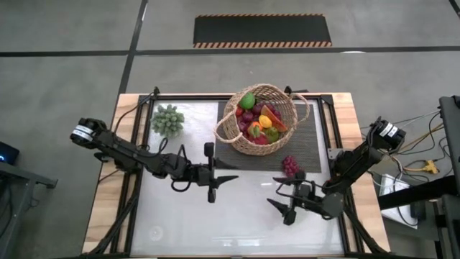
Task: Build produce basket
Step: Put the red grapes into the brown basket
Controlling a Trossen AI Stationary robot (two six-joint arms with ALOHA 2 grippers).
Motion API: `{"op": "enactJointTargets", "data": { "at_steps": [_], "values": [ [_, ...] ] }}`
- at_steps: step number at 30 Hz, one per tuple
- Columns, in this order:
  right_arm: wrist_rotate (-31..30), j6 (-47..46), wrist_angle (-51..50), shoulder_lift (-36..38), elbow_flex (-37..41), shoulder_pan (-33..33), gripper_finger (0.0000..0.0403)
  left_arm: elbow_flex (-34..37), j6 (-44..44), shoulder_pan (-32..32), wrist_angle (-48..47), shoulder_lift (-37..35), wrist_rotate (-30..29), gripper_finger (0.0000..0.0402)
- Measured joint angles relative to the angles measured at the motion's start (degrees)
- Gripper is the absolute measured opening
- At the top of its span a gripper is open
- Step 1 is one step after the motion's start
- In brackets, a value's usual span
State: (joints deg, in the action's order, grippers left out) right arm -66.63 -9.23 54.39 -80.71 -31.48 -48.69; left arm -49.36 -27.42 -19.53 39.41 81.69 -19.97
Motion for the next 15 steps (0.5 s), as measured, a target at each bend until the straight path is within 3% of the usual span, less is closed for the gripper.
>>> {"op": "enactJointTargets", "data": {
  "at_steps": [10, 15],
  "values": [
    [10.0, -22.6, -20.0, 0.9, 0.0, 3.4, 0.0368, 0.1, 0.0, 0.0, 0.2, 0.0, 0.0, 0.0105],
    [14.6, -41.8, -39.9, 5.4, -0.2, 5.5, 0.0368, 0.1, 0.0, 0.0, 0.2, 0.0, 0.0, 0.0105]
  ]
}}
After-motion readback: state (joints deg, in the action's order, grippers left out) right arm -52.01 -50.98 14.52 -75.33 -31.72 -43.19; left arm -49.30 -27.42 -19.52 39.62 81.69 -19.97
